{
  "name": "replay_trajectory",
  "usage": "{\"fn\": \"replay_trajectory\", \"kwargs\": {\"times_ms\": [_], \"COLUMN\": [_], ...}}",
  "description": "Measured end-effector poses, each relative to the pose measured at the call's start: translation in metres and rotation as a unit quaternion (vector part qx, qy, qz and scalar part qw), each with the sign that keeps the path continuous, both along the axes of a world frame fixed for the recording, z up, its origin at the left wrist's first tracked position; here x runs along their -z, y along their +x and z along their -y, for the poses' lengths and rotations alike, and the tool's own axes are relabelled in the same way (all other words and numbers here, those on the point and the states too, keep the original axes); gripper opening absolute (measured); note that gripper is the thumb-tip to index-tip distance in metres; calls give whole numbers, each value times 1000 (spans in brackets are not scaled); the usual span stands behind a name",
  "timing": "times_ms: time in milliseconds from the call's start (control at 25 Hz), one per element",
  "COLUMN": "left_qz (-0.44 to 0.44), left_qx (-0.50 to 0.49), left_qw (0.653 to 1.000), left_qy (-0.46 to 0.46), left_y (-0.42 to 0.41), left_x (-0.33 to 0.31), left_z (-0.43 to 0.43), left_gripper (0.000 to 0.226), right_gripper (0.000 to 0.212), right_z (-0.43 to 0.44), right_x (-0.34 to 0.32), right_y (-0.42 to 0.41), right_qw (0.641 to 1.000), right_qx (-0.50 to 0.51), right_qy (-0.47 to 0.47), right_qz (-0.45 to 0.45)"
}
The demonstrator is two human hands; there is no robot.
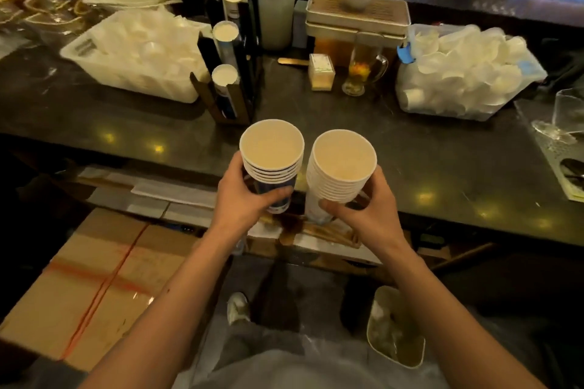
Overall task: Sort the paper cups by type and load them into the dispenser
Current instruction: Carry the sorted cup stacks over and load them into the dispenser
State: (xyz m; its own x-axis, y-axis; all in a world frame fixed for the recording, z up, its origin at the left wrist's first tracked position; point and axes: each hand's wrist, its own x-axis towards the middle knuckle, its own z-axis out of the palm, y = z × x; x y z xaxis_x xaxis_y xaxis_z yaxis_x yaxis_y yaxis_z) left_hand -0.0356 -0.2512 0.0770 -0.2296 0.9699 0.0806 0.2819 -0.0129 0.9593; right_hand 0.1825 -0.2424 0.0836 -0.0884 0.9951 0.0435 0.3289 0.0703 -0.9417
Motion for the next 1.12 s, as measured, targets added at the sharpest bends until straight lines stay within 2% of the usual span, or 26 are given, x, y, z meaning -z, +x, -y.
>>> {"fn": "replay_trajectory", "kwargs": {"times_ms": [200,320,600,720,960,1040,1120], "left_qz": [10,16,1,-7,-13,-15,-11], "left_qx": [62,52,13,-2,-4,11,21], "left_qw": [998,998,998,998,999,999,999], "left_qy": [-24,-44,-64,-67,-52,-34,-23], "left_y": [-36,-43,-35,-37,-57,-60,-63], "left_x": [-1,6,15,19,17,14,11], "left_z": [-89,-124,-164,-167,-162,-156,-151], "left_gripper": [89,89,94,96,99,103,106], "right_gripper": [95,94,98,98,102,107,106], "right_z": [-73,-117,-217,-235,-240,-235,-225], "right_x": [1,5,25,37,45,42,30], "right_y": [-36,-44,-41,-39,-33,-32,-34], "right_qw": [998,996,998,997,997,996,988], "right_qx": [63,83,36,-5,-24,-14,29], "right_qy": [-12,-28,-34,-32,-45,-12,76], "right_qz": [4,5,43,66,65,90,130]}}
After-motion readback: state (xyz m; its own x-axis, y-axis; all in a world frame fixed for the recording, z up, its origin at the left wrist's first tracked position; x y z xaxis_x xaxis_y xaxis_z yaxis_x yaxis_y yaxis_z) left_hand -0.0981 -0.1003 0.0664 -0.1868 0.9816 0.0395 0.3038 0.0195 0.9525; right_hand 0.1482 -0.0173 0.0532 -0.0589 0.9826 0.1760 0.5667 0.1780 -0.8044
